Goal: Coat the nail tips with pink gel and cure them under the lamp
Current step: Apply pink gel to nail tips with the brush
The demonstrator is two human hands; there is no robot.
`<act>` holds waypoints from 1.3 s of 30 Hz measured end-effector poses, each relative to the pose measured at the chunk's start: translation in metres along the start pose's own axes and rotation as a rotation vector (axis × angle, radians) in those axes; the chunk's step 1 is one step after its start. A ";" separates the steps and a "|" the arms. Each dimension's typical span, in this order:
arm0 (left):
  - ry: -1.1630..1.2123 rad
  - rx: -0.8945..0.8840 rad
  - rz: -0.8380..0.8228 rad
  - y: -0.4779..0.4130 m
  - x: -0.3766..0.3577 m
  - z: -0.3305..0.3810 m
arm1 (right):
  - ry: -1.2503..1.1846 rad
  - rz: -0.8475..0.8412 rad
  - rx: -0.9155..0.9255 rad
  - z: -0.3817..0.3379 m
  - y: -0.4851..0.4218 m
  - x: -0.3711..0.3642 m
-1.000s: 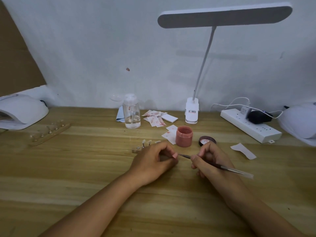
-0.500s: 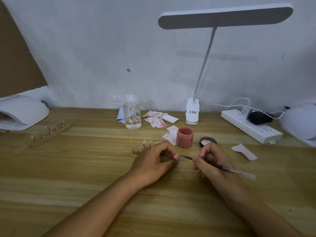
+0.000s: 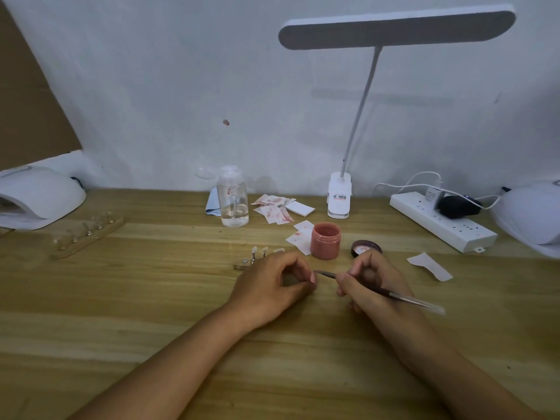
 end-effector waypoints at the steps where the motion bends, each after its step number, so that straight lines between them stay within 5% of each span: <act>1: -0.001 -0.002 -0.001 0.000 0.000 0.000 | -0.004 0.007 0.003 0.000 0.000 0.000; 26: 0.097 0.054 0.006 -0.003 0.001 -0.004 | -0.069 0.018 0.097 0.001 -0.001 0.006; 39: 0.126 0.098 0.009 -0.004 0.001 -0.004 | -0.014 -0.012 -0.019 0.004 -0.001 0.003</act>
Point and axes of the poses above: each hand's wrist, its own y-axis away from the middle knuckle, its own x-axis out of the back of the hand, z = x × y, the point moved 2 cm from there along -y, towards the middle knuckle, and after that the axes turned 12 degrees about -z, right-handed, at the moved point
